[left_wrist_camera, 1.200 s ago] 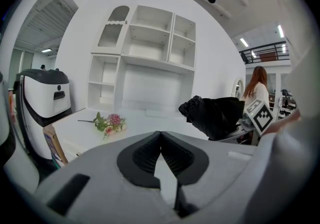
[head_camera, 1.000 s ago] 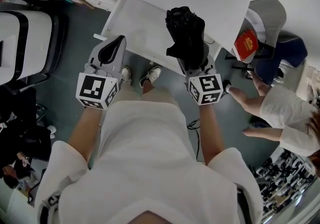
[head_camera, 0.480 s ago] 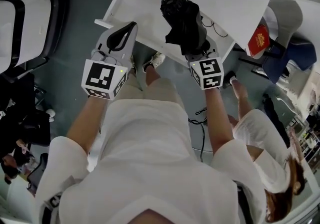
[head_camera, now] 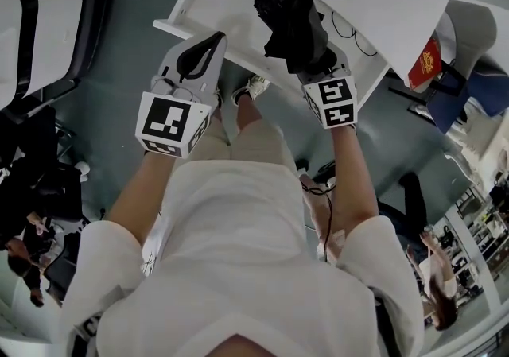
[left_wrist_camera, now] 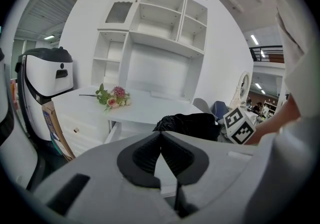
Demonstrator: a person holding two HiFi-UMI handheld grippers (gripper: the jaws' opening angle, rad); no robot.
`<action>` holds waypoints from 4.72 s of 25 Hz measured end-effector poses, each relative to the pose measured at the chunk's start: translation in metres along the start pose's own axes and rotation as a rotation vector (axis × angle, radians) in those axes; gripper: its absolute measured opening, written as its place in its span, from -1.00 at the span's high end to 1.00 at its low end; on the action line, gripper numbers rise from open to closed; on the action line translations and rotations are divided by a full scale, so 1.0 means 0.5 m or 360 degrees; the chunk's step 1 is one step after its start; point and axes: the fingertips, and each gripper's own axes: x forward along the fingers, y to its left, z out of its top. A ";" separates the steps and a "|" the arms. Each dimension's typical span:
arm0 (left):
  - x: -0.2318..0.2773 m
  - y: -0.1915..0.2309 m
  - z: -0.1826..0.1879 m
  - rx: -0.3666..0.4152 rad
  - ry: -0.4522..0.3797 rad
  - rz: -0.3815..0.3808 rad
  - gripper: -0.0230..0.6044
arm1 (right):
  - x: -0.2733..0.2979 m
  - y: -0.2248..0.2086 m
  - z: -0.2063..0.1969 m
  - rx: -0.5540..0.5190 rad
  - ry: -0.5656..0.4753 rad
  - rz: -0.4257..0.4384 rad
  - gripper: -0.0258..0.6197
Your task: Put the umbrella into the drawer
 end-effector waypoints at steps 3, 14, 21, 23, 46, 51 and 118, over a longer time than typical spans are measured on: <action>0.003 -0.002 -0.010 0.0000 0.0012 -0.0007 0.88 | 0.023 -0.003 -0.007 -0.0035 0.0034 0.0009 0.10; 0.028 0.009 -0.040 -0.0094 0.0057 -0.0018 0.88 | 0.099 0.002 -0.015 -0.0077 0.0090 0.0075 0.10; 0.049 0.008 -0.050 -0.0148 0.0051 -0.0022 0.88 | 0.128 0.003 -0.041 -0.0138 0.0163 0.0087 0.10; 0.054 0.007 -0.053 -0.0143 0.0054 -0.0027 0.88 | 0.134 0.000 -0.049 -0.0157 0.0180 0.0082 0.10; 0.084 -0.005 -0.114 -0.0215 0.0071 -0.0039 0.88 | 0.186 -0.003 -0.106 -0.0320 0.0363 0.0129 0.07; 0.094 -0.010 -0.112 -0.0226 0.0045 -0.0035 0.88 | 0.191 -0.003 -0.110 -0.0304 0.0396 0.0155 0.03; -0.043 0.010 0.077 0.0205 -0.0062 -0.0286 0.88 | -0.013 -0.024 0.029 -0.0310 0.0227 -0.0553 0.86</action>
